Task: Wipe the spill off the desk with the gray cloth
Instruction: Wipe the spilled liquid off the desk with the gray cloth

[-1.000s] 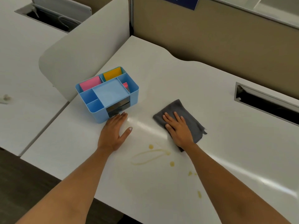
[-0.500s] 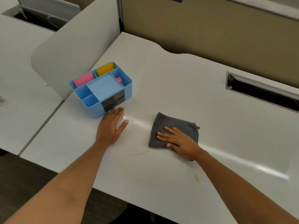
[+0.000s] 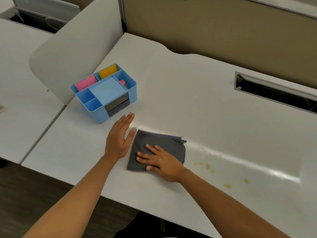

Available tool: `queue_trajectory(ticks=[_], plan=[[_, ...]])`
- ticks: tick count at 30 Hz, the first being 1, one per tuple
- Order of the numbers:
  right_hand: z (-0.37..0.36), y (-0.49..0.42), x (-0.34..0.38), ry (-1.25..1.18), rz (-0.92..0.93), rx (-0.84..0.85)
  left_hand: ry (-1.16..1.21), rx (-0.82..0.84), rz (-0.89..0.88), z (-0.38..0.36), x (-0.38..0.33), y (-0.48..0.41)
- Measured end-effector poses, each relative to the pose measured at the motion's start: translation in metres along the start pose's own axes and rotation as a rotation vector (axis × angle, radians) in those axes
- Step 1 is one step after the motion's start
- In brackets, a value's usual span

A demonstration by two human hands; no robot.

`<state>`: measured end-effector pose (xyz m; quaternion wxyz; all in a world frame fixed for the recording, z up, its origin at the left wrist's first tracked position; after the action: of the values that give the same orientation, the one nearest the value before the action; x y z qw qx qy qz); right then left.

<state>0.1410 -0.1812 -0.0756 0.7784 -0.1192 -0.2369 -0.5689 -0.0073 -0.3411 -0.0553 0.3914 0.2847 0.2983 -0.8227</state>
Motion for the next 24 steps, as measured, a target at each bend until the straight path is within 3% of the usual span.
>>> queue_trajectory(ticks=[5,10,14,21,24], plan=[[0.017,0.056,-0.031,-0.026,0.03,0.049,-0.039,0.073,-0.027,0.002,-0.012,0.023],[0.054,0.061,-0.079,-0.096,-0.279,-0.132,-0.101,0.142,-0.083,-0.002,-0.018,0.037],[0.044,0.034,-0.064,-0.036,-0.386,-0.175,-0.076,0.173,-0.078,-0.017,-0.033,0.041],[0.01,0.069,-0.025,-0.04,-0.219,-0.064,-0.061,0.303,-0.203,-0.043,-0.06,0.044],[0.021,0.112,-0.044,-0.062,-0.259,-0.066,-0.067,0.317,-0.249,-0.045,-0.061,0.047]])
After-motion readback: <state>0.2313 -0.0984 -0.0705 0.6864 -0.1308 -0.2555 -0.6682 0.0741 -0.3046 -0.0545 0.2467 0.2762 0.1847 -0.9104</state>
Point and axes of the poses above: each hand's wrist, its own y-axis away from the middle knuckle, its own z-axis out of the back of the hand, x = y × z, the point moved 1 cm from there along -y, towards the middle knuckle, and after that the axes turned 4 degrees about -x, right-handed, at the moved point
